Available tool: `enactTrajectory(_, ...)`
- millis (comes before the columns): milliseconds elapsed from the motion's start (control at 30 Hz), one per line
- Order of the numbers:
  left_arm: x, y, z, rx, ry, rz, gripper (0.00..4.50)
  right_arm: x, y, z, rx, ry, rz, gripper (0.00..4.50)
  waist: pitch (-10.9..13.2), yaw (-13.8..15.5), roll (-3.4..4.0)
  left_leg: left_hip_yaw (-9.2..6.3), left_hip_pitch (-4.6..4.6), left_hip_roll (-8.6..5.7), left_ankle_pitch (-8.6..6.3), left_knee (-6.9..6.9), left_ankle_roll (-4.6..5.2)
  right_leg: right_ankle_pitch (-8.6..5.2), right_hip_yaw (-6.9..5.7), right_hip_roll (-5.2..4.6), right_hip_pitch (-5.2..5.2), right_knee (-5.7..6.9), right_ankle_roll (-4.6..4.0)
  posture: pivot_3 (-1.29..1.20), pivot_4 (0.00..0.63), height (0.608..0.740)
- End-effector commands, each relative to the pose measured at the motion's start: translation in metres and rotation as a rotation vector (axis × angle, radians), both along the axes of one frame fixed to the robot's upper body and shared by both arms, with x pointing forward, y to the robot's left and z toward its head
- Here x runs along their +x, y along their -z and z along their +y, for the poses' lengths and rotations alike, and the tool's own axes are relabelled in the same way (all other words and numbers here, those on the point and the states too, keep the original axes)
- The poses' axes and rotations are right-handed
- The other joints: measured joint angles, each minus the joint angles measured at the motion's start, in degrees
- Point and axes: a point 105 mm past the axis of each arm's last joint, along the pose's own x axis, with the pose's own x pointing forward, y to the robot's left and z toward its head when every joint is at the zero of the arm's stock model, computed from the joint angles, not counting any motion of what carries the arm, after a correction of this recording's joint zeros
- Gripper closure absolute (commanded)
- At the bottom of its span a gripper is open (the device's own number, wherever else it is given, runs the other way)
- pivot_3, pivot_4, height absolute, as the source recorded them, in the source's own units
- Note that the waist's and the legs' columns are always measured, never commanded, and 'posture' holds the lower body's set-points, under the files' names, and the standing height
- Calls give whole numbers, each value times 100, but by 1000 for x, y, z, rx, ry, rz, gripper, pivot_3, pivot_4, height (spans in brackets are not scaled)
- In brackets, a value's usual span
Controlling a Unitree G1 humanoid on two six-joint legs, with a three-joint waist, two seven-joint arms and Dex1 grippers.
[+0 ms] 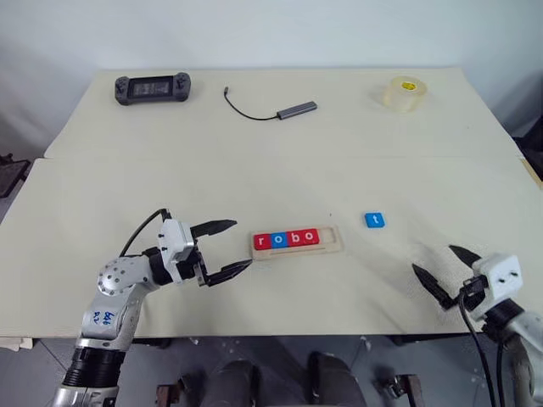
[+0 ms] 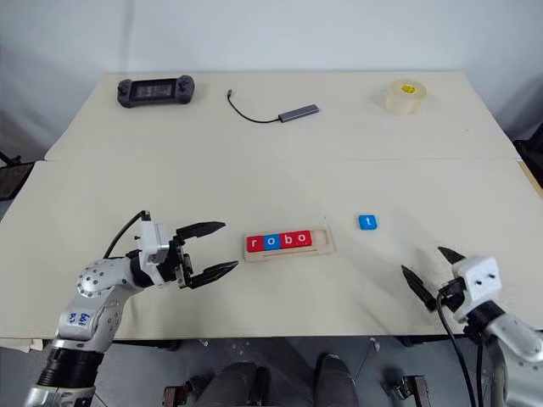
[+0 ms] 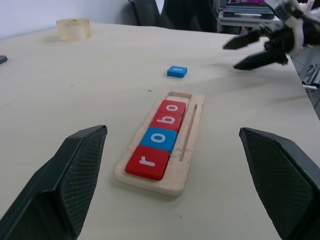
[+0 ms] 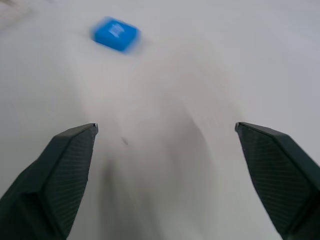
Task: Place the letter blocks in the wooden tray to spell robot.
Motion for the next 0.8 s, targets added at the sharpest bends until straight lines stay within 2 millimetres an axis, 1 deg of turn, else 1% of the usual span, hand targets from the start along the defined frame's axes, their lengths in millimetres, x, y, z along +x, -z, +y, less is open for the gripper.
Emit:
enactTrajectory(33, 1, -5, 2, 2, 2, -27, 0, 3, -18, 3, -3, 2, -92, 37, -3, -22, 4, 1, 2, 0, 0, 0, 0, 0, 3, 0, 0, 0, 0, 0, 150, 740)
enactTrajectory(100, 0, -5, 2, 3, 7, -28, 0, 8, -22, 11, 20, -20, -100, 37, -3, -33, 4, 0, 5, 1, 0, 0, 0, 0, 4, 0, 0, 0, -1, 0, 150, 740)
enactTrajectory(233, -1, -5, -1, 2, 22, -28, 0, 30, -34, 40, 98, -121, -21, 37, -3, -80, 5, -2, 4, 2, 0, 0, 0, 0, 7, -1, -1, 3, -1, 0, 150, 740)
enactTrajectory(333, -2, -5, -4, -2, 30, -29, 0, 53, -28, 44, 151, -47, 120, 37, -3, -71, 6, -4, -1, 4, 0, 1, 0, -1, 8, -1, -7, 3, -3, 0, 150, 740)
enactTrajectory(467, -4, -5, -10, -14, 47, -30, 0, 82, -34, 57, 195, 20, 143, 37, -4, -47, 6, -12, -14, 2, 0, 3, 0, -1, 3, -3, -14, 3, -4, 0, 150, 740)
enactTrajectory(533, -5, -5, -13, -18, 51, -32, 0, 92, -34, 67, 203, 36, 164, 37, -4, -38, 7, -16, -16, 0, 0, 1, 0, -1, -1, -3, -14, 4, -4, 0, 150, 740)
enactTrajectory(567, -5, -5, -14, -20, 51, -33, 0, 95, -33, 75, 212, 34, 180, 37, -4, -41, 7, -18, -20, -2, 0, -2, 0, -2, -3, -3, -17, 3, -4, 0, 150, 740)
enactTrajectory(633, -7, -5, -15, -24, 47, -34, 0, 98, -30, 88, 213, 34, 201, 37, -4, -63, 6, -16, -21, -2, 0, -5, 0, -2, -3, -3, -19, 3, -4, 0, 150, 740)
enactTrajectory(667, -8, -5, -14, -25, 44, -34, 0, 99, -29, 91, 214, 38, 209, 37, -4, -63, 7, -15, -21, -2, 0, -8, 0, -2, -2, -3, -21, 2, -4, 0, 150, 740)
enactTrajectory(700, -8, -4, -13, -23, 39, -33, 0, 99, -28, 92, 199, 54, 210, 205, -4, -66, 7, -16, -21, -2, 0, -9, 0, -2, -3, -2, -21, 2, -4, 0, 150, 740)
enactTrajectory(800, -9, -4, -11, -19, 29, -32, 0, 98, -28, 91, 170, 92, 208, 943, -4, -66, 6, -15, -20, -4, 0, -9, 1, -2, -2, -2, -19, 3, -4, 0, 150, 740)
